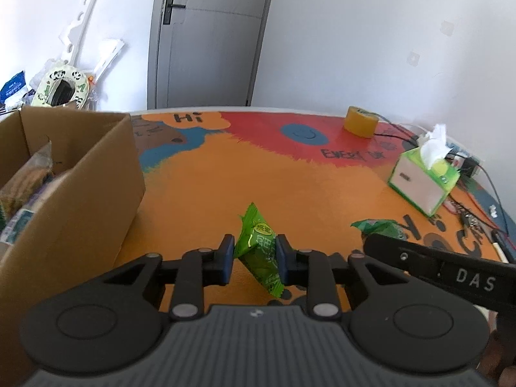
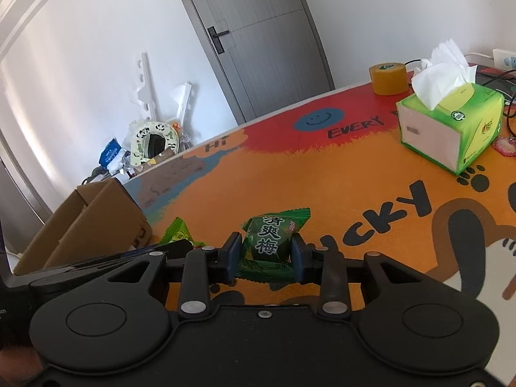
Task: Organize snacks
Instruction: 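Carry the light-green candy with the left gripper over the box while the right carries the dark-green candy, then open the left gripper to drop its candy while the right drops the dark-green candy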
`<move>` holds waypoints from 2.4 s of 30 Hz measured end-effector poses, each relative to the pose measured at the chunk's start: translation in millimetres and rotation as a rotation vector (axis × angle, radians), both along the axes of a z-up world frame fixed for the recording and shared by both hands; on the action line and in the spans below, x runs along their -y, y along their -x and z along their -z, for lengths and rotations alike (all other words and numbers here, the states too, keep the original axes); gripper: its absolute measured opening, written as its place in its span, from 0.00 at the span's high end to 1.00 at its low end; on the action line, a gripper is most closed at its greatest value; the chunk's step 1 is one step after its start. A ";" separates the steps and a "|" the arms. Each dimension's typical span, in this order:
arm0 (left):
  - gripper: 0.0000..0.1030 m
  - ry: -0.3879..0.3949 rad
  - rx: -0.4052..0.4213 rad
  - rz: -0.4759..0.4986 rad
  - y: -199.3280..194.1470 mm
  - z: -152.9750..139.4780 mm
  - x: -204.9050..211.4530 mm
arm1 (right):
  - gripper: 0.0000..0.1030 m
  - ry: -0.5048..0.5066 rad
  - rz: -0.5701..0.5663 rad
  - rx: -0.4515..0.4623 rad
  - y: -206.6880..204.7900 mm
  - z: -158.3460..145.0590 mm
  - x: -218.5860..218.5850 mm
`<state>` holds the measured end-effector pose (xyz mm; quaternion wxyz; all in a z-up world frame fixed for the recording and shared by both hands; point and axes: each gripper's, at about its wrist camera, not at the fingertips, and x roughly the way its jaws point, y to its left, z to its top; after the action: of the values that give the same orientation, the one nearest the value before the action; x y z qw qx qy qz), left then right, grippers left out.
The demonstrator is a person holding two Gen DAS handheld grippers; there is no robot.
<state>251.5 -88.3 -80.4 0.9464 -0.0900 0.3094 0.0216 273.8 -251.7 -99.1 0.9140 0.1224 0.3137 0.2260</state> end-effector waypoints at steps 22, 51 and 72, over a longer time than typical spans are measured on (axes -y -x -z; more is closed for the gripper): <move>0.75 0.009 0.181 -0.048 57.9 -67.9 -41.2 | 0.67 -0.042 -0.075 0.146 31.1 -53.5 -43.0; 0.75 0.010 0.232 -0.234 78.3 -88.6 -154.3 | 0.67 -0.049 -0.245 0.211 24.5 -76.6 -140.5; 0.64 0.062 0.183 -0.238 43.6 -66.4 -196.6 | 0.67 0.020 -0.267 0.217 16.2 -84.4 -184.6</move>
<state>207.9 108.3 -14.0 0.9582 -0.1565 0.2097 0.1157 257.6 -67.2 -14.7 0.9055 0.0455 0.2289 0.3543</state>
